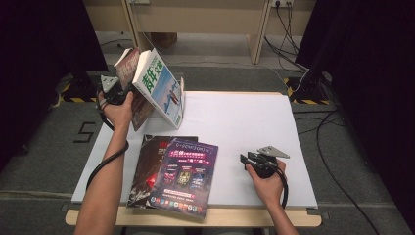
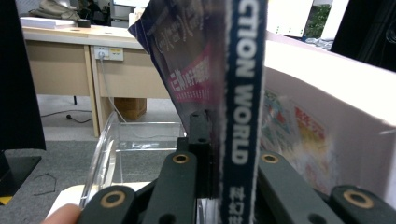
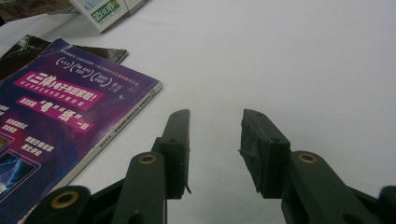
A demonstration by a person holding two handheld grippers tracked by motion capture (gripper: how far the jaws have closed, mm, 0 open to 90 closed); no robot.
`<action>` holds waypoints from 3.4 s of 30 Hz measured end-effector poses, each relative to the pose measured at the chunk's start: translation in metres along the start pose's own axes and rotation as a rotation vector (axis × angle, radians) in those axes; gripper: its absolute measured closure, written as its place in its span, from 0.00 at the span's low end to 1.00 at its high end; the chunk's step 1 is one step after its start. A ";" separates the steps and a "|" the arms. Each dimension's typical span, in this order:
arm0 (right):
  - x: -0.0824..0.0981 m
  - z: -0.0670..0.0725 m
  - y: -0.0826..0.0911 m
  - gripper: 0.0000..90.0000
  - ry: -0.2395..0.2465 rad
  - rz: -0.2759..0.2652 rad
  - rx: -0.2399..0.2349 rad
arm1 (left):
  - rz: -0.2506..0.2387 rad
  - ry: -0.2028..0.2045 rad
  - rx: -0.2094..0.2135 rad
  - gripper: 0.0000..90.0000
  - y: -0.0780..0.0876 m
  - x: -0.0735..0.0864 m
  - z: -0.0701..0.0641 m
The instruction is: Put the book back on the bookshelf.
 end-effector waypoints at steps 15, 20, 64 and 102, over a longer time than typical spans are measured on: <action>0.000 0.001 0.000 0.69 -0.004 0.005 -0.004 | 0.097 -0.002 -0.004 0.87 0.020 0.005 0.004; 0.002 0.002 -0.001 0.69 -0.009 0.017 -0.008 | 0.095 0.060 0.006 0.84 0.023 0.006 0.011; 0.000 -0.002 0.000 0.69 -0.014 0.011 -0.001 | -0.036 0.048 -0.032 0.93 -0.009 -0.009 -0.004; 0.002 -0.002 -0.001 0.69 -0.010 0.018 -0.006 | -0.017 0.009 -0.036 0.92 -0.024 0.007 -0.001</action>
Point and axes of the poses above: each handheld gripper's, and its own axes: y roughly backward along the jaws, x roughly out of its underside, z roughly to its left, the point moved 7 cm from there along -y, roughly forward along the jaws, and after that the axes turned 12 degrees about -z, right-handed, at the moved point
